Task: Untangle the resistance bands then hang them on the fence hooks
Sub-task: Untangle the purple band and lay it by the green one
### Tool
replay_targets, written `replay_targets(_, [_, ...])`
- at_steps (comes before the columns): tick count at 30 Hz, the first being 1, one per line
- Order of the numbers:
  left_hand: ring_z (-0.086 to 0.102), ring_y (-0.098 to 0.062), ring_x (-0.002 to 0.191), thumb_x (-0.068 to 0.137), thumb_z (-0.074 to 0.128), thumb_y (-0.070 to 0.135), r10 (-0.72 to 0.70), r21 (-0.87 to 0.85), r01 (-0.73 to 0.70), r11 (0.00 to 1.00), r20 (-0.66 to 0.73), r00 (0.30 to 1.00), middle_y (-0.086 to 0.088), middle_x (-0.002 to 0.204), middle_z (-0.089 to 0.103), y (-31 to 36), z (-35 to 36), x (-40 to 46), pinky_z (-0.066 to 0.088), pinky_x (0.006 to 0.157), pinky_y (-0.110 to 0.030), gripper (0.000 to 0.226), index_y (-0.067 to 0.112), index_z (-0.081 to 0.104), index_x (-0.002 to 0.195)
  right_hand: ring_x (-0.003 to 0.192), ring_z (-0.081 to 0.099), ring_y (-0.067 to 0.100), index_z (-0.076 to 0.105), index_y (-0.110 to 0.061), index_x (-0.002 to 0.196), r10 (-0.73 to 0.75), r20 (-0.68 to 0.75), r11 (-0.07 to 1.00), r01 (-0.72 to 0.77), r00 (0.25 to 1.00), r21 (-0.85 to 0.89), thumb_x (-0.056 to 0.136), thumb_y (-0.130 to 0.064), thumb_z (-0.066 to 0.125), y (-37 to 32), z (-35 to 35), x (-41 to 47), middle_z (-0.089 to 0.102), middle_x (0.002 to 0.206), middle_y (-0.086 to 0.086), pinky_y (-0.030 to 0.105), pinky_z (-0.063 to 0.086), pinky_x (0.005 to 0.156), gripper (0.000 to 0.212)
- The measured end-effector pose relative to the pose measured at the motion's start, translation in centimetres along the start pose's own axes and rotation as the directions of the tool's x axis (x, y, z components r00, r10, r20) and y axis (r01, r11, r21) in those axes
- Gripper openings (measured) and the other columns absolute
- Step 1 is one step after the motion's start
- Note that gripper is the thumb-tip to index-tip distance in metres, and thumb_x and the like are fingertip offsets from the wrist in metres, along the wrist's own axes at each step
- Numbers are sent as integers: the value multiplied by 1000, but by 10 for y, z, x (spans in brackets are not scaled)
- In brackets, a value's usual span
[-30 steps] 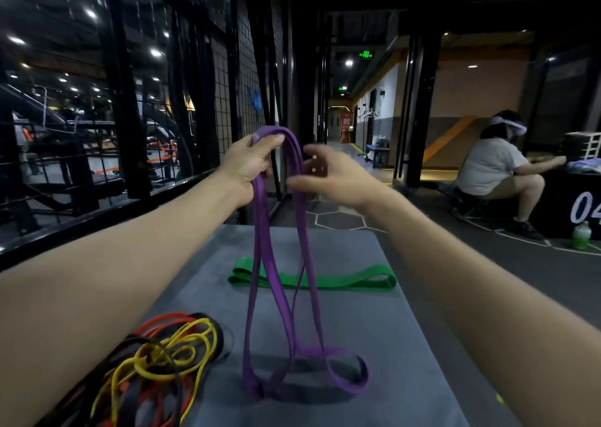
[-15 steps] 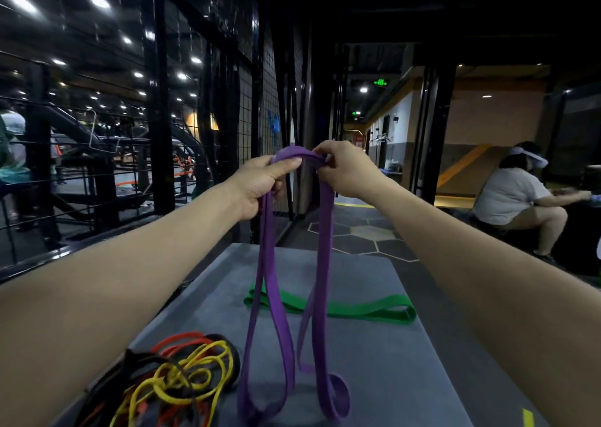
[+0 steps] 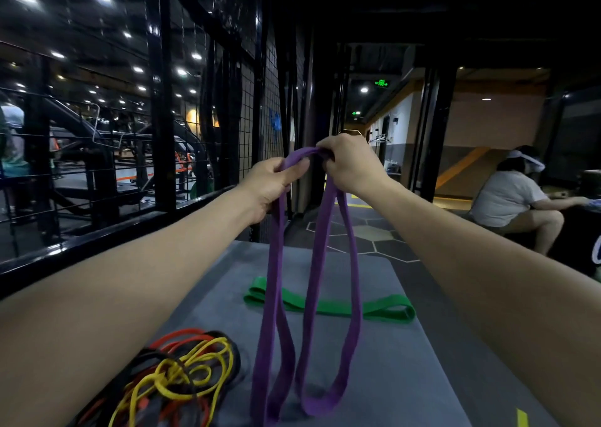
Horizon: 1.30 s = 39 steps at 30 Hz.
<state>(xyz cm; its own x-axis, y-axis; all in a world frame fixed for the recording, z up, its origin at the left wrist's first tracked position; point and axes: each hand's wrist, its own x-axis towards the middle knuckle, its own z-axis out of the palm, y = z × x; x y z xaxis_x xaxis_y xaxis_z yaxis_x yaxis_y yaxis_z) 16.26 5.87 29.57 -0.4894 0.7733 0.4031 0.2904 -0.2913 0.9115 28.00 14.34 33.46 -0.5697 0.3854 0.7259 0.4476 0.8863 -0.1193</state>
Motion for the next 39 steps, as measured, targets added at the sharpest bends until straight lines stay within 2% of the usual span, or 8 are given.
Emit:
replay_targets(12, [39, -8, 60, 85, 63, 37, -19, -53, 20, 998, 25, 999, 8, 65, 45, -2, 0, -1, 34, 52, -21, 20, 20, 59, 96, 95, 62, 33, 65, -15, 110, -121, 21, 991, 122, 992, -61, 87, -9, 50, -7, 10, -7, 64, 108, 12, 46, 53, 79, 27])
replay_targets(18, [44, -8, 66, 88, 62, 26, 6, 19, -7, 1000, 54, 999, 6, 70, 50, -3, 1, -2, 34, 60, -22, 8, 20, 57, 88, 97, 62, 33, 66, -12, 112, -169, -32, 979, 164, 985, -117, 89, 0, 47, -13, 2, 2, 62, 110, 13, 35, 50, 77, 32])
replay_targets(21, [55, -8, 76, 80, 71, 16, -17, 73, 11, 997, 75, 997, 3, 86, 60, -4, 11, -7, 42, 60, -22, 33, 14, 55, 110, 101, 61, 34, 66, -8, 113, -164, -69, 981, 156, 984, -115, 88, 4, 45, -17, -4, 8, 62, 114, 15, 39, 51, 85, 35])
replay_targets(25, [57, -8, 70, 71, 75, -1, 10, -55, -5, 998, 90, 996, 2, 82, 52, -17, 23, -10, 51, 53, -12, 62, 8, 39, 121, 100, 63, 33, 66, -5, 112, -130, -133, 991, 124, 983, -52, 88, 7, 42, -20, -4, 10, 65, 113, 15, 40, 52, 85, 35])
replay_targets(28, [56, -12, 86, 65, 79, -2, -10, -60, 13, 998, 48, 999, 0, 97, 53, -33, 34, -7, 53, 73, -19, 73, 13, 36, 121, 84, 65, 30, 70, -6, 97, -88, -185, 996, 88, 979, -10, 85, 7, 42, -17, -3, 15, 68, 95, 13, 36, 54, 77, 33])
replay_targets(30, [59, -14, 83, 63, 81, -2, -33, -43, 34, 999, 22, 999, -1, 90, 58, -46, 44, -7, 53, 80, -24, 64, 14, 42, 111, 80, 65, 28, 71, -6, 94, -30, -217, 998, 42, 976, 53, 84, 8, 42, -13, -6, 18, 69, 90, 12, 28, 52, 73, 33])
replay_targets(33, [60, -6, 62, 67, 78, -4, -68, -46, 69, 997, 19, 998, 0, 76, 62, -61, 56, -9, 50, 61, -11, 41, 10, 53, 97, 92, 64, 31, 70, -2, 101, 25, -227, 994, -1, 974, 105, 84, 7, 43, -3, -12, 19, 70, 100, 16, 32, 52, 81, 33])
replay_targets(39, [56, -18, 82, 72, 73, 0, -143, 249, 123, 961, 62, 988, -12, 97, 64, -106, 72, -12, 47, 73, -29, 42, 2, 58, 112, 101, 61, 31, 69, 1, 103, 218, -266, 971, -182, 939, 153, 79, 7, 44, 46, -27, -6, 68, 103, 19, 35, 47, 91, 35])
